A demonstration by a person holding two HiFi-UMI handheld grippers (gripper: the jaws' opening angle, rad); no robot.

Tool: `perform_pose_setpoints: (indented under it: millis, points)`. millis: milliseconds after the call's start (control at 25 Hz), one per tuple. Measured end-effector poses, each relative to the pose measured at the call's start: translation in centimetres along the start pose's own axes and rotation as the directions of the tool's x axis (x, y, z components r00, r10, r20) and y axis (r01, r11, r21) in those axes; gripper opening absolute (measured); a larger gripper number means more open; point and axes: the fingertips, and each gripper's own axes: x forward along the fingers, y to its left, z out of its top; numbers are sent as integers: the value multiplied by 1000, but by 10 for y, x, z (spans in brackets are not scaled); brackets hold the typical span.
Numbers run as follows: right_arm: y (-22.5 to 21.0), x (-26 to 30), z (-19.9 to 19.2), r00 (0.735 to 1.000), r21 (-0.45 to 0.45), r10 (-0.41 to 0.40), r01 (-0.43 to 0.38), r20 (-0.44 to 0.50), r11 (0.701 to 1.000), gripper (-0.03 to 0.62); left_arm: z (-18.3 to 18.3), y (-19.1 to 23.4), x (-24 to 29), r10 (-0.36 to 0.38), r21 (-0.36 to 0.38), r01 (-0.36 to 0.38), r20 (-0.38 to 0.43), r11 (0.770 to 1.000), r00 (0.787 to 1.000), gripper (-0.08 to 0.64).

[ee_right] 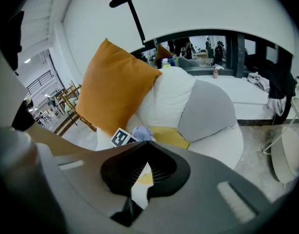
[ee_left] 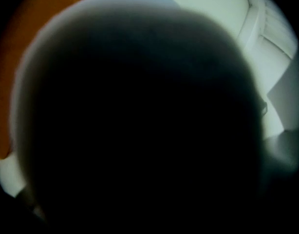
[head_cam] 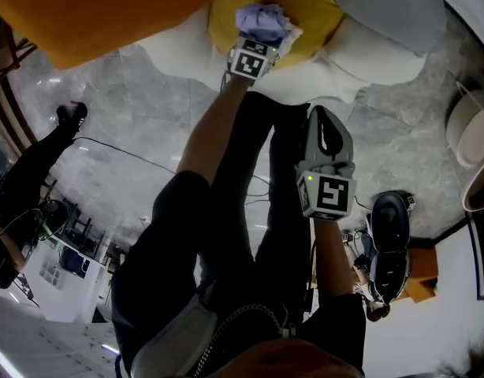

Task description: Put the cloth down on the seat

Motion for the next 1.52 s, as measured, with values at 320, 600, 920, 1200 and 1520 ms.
perform_pose_setpoints:
  millis: [320,600,920,1200,1520]
  points:
    - [-5,-7,-15,1000,26,-2,3,-31,1000,2,1,0,6,-16,-19,16,3,1000,1000,248]
    - [26,-27,22,1000,25,25,-26,15,999,2,7,10,-59,21,-126,-18,21,992,1000,410]
    - [54,-39,60,999,15,36,-37,35,999,3,43,3,-141,45,-116,-34,86,993,995,408]
    - [87,-74,104,996,-65,68,-64,60,996,3,97,-30,-228,-4,-89,19,173,996,985,302]
    - [108,-139,155,990,-60,80,-74,112,995,2,140,-84,-327,-32,6,32,231,999,972,116]
